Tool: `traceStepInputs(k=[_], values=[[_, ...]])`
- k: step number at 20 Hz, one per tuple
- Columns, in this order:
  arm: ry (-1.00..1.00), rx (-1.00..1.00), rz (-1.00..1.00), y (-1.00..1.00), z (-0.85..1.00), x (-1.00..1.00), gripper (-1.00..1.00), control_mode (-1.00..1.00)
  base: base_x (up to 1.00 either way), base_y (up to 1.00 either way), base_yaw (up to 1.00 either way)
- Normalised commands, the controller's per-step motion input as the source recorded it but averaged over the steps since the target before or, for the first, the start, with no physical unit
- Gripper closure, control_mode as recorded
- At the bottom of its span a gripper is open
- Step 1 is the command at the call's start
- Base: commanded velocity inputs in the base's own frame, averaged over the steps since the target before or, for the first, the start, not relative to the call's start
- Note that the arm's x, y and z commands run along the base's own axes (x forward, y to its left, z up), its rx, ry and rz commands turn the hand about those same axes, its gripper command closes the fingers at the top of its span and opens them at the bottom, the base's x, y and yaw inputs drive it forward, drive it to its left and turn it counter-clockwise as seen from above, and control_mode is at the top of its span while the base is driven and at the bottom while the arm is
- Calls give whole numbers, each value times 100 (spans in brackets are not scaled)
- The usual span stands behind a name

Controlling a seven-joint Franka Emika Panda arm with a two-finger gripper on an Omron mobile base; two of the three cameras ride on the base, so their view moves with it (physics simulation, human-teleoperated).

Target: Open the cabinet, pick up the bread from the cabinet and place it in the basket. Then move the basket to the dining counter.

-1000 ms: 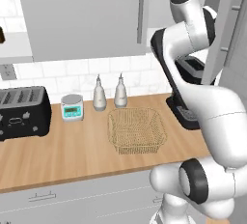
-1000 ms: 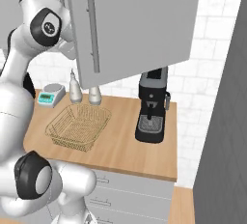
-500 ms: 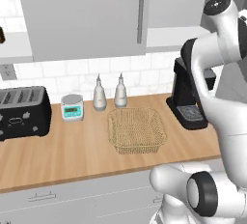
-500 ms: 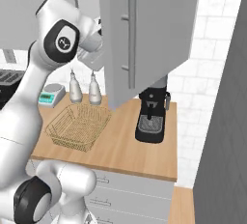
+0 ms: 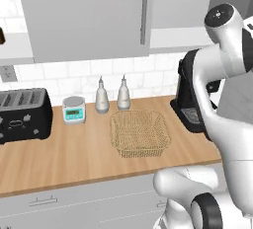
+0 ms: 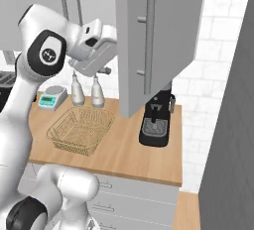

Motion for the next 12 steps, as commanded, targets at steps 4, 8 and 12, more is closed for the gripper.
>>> traceStepInputs(k=[4, 8, 12], values=[[-9, 4, 14, 100, -5, 1, -100, -100, 0, 0, 0], [-2, 19, 26, 97, 3, 32, -100, -100, 0, 0, 0], [0, 34, 31, 73, 6, 33, -100, -100, 0, 0, 0]])
